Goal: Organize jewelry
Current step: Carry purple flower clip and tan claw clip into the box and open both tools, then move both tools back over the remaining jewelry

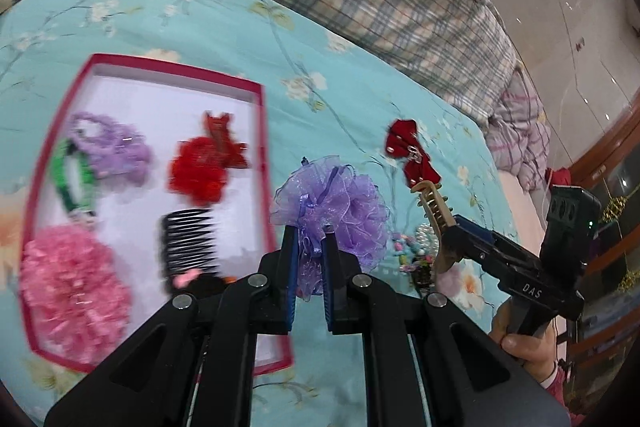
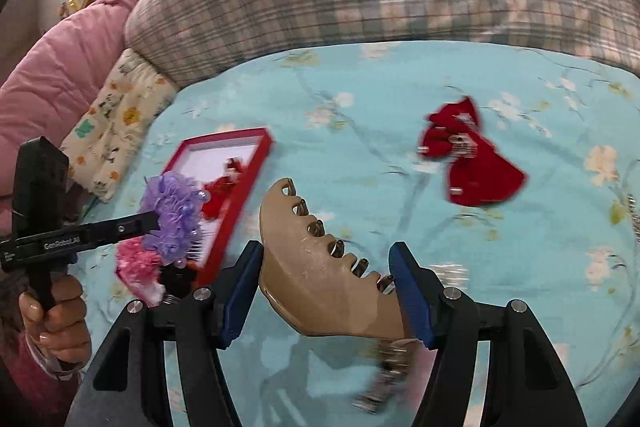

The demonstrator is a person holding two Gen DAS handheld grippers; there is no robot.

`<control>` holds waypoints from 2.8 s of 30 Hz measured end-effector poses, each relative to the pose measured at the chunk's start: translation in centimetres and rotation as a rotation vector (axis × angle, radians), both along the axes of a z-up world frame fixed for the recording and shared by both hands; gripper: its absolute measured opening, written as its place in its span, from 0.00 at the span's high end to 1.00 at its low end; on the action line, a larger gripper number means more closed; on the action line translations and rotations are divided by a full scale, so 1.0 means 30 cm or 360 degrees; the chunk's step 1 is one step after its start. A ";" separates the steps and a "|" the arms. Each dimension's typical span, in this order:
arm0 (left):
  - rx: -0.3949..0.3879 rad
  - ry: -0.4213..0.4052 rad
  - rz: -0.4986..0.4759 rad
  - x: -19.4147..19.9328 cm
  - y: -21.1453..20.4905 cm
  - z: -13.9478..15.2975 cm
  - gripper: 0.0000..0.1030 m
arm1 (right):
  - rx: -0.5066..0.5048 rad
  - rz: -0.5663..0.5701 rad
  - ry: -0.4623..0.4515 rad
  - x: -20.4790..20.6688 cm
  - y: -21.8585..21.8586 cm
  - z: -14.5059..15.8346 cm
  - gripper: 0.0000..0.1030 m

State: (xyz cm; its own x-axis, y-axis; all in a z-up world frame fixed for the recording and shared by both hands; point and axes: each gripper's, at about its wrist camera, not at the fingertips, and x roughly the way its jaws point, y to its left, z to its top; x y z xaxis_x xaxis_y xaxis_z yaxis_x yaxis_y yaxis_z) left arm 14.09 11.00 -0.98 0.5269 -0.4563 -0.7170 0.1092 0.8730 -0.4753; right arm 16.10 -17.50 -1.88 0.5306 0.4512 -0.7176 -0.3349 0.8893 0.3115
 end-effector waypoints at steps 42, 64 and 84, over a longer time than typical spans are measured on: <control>0.0098 0.0156 0.0397 0.080 0.479 -0.194 0.91 | 0.0029 0.0302 0.0112 0.219 0.708 -0.180 0.36; 0.0183 0.0112 0.0411 0.008 0.434 -0.109 0.59 | 0.0123 0.0254 0.0076 0.153 0.606 -0.076 0.34; 0.0173 0.0029 0.0149 -0.043 0.133 -0.021 0.56 | 0.0080 -0.0058 0.0036 -0.078 0.169 -0.023 0.34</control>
